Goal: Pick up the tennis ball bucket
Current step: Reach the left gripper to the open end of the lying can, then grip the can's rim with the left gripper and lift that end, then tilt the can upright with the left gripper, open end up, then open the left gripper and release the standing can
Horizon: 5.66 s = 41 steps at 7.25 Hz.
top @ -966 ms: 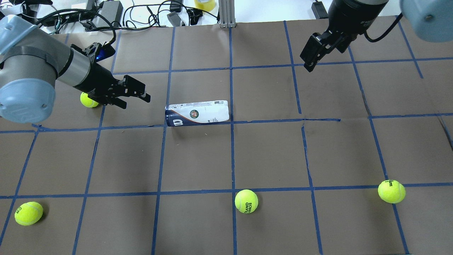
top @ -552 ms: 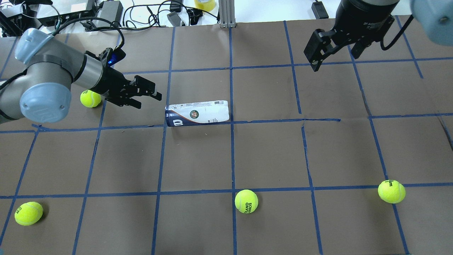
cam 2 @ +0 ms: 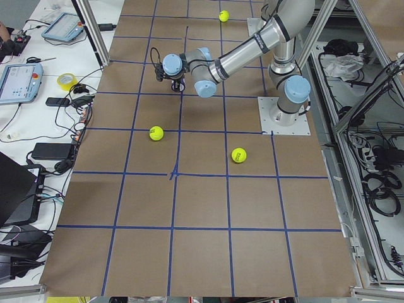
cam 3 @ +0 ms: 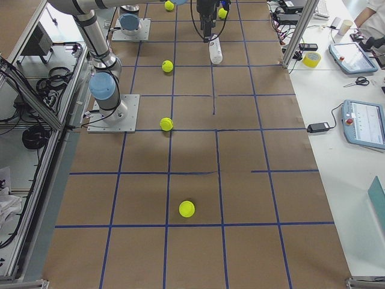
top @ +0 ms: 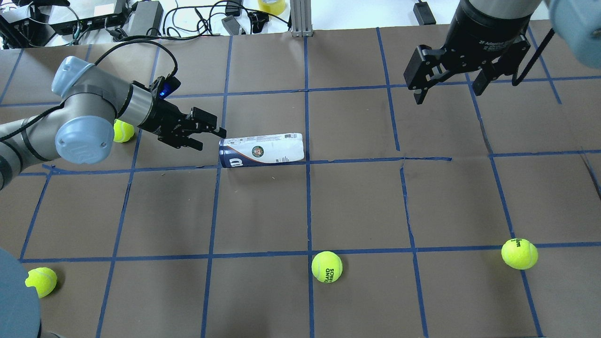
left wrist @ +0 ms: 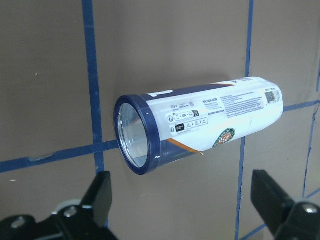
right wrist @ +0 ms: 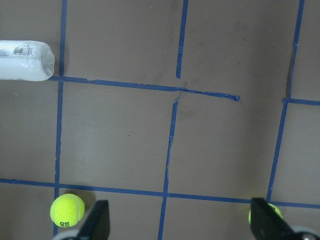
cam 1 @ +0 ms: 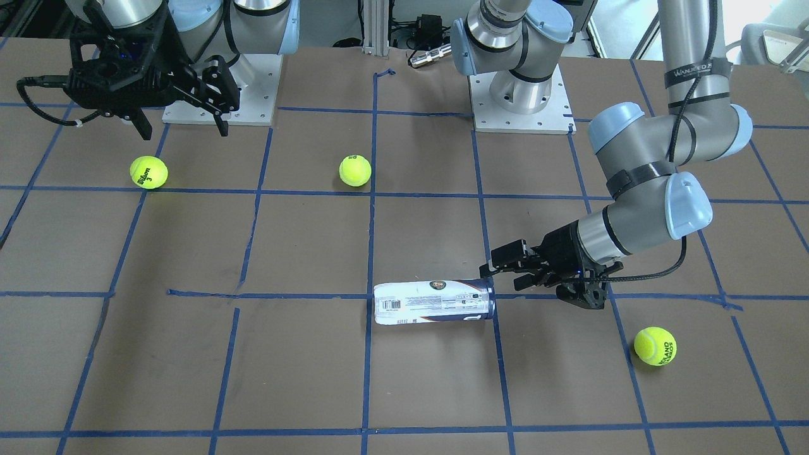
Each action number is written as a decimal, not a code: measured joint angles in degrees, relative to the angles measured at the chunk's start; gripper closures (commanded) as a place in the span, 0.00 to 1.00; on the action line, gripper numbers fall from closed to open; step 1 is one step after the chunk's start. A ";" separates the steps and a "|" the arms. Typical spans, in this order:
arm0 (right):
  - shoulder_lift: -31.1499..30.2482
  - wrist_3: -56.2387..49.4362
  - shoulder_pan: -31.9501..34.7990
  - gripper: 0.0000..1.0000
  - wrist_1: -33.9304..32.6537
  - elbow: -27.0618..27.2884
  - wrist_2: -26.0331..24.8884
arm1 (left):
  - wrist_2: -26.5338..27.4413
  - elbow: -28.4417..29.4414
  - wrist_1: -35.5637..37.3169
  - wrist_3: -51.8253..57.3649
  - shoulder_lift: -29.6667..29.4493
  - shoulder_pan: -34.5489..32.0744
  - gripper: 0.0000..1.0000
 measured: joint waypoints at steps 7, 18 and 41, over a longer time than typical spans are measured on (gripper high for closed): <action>-0.11 -0.47 0.00 0.00 0.21 0.74 0.30 | -0.27 -0.13 1.76 0.00 -4.35 -3.93 1.00; -0.29 -0.20 -0.07 0.00 0.34 1.36 0.36 | 17.94 19.96 -5.18 -14.31 -1.14 -10.90 1.00; -0.21 -0.45 -0.01 0.00 0.27 1.48 0.44 | 34.06 30.40 -16.60 -8.30 0.78 -21.22 0.00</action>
